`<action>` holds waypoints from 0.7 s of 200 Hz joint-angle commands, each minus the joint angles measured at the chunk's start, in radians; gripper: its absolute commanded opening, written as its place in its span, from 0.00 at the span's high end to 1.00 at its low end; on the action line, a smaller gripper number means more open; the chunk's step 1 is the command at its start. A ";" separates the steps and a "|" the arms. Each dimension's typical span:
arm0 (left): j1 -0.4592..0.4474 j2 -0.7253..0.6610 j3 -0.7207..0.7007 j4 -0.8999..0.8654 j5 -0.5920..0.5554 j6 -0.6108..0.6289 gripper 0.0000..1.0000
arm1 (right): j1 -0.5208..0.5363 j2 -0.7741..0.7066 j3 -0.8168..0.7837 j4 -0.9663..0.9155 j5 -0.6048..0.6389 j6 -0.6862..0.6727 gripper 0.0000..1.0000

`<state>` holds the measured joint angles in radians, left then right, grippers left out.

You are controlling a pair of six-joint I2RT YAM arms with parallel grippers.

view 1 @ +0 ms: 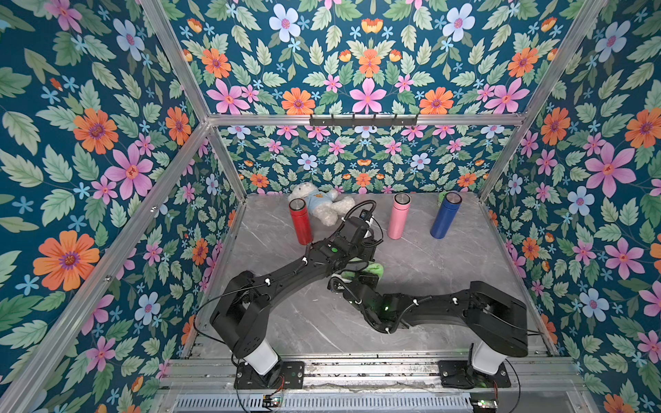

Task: Wipe the surface of the thermos
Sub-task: Wipe the dirt from the surface of the thermos.

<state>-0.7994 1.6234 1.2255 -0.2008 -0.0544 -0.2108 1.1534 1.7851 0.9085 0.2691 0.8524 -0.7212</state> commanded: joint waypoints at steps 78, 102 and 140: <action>-0.003 0.078 0.108 -0.429 0.027 0.035 1.00 | -0.016 0.035 0.031 0.278 0.155 -0.319 1.00; -0.003 0.101 0.145 -0.487 0.030 0.042 1.00 | -0.020 0.000 0.041 0.494 0.207 -0.579 1.00; -0.004 0.110 0.160 -0.523 0.035 0.048 1.00 | -0.038 -0.027 0.040 0.560 0.219 -0.711 1.00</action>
<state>-0.8005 1.7153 1.3933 -0.4004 -0.0513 -0.1780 1.1378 1.7763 0.9482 0.6380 0.9718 -1.2568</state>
